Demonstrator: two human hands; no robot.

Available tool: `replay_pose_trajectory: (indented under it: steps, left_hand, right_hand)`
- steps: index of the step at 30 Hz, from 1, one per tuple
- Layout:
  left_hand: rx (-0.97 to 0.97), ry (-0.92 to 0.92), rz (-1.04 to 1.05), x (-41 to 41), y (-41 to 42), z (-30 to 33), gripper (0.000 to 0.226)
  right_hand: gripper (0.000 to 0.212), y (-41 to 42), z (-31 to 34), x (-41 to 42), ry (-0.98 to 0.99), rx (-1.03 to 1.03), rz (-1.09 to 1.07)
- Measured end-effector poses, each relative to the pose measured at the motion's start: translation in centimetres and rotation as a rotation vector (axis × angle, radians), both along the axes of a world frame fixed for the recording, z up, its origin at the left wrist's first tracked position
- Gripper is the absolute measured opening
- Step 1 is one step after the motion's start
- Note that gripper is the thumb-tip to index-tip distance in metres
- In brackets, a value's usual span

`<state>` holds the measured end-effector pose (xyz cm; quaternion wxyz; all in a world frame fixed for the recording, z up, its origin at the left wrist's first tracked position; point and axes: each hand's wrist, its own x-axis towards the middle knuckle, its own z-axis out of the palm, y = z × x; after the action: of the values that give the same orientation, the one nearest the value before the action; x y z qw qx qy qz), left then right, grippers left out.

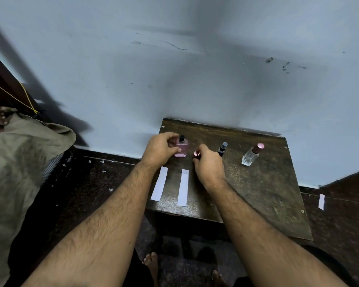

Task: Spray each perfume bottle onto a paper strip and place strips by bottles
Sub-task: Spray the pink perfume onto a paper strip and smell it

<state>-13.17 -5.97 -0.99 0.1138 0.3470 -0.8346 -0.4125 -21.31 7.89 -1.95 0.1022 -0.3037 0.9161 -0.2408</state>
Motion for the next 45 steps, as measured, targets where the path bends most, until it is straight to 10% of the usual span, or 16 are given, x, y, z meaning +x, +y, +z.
replay_pose_trajectory:
  steps: [9, 14, 20, 32, 45]
  left_hand:
    - [-0.056, -0.059, 0.103, 2.3, 0.0, -0.8, 0.039]
    - [-0.078, -0.111, 0.131, 4.9, 0.4, -1.8, 0.022]
    - [-0.086, -0.104, 0.114, 5.7, 1.3, -2.0, 0.022]
    - [-0.162, -0.201, -0.059, 2.3, 5.5, -2.8, 0.026]
    - [0.134, -0.047, 0.231, 3.1, 6.3, -1.3, 0.011]
  right_hand:
    - [0.036, -0.5, 1.2, -0.2, 0.055, -0.241, 0.035]
    - [0.056, -3.1, 2.2, -2.1, -0.06, -0.035, 0.16]
    - [0.04, -3.6, 2.1, -2.2, -0.092, -0.015, 0.209]
    - [0.017, 2.1, 4.0, -1.1, -0.275, -0.62, -0.121]
    - [0.023, 4.9, 5.3, -0.7, -0.594, -0.752, -0.099]
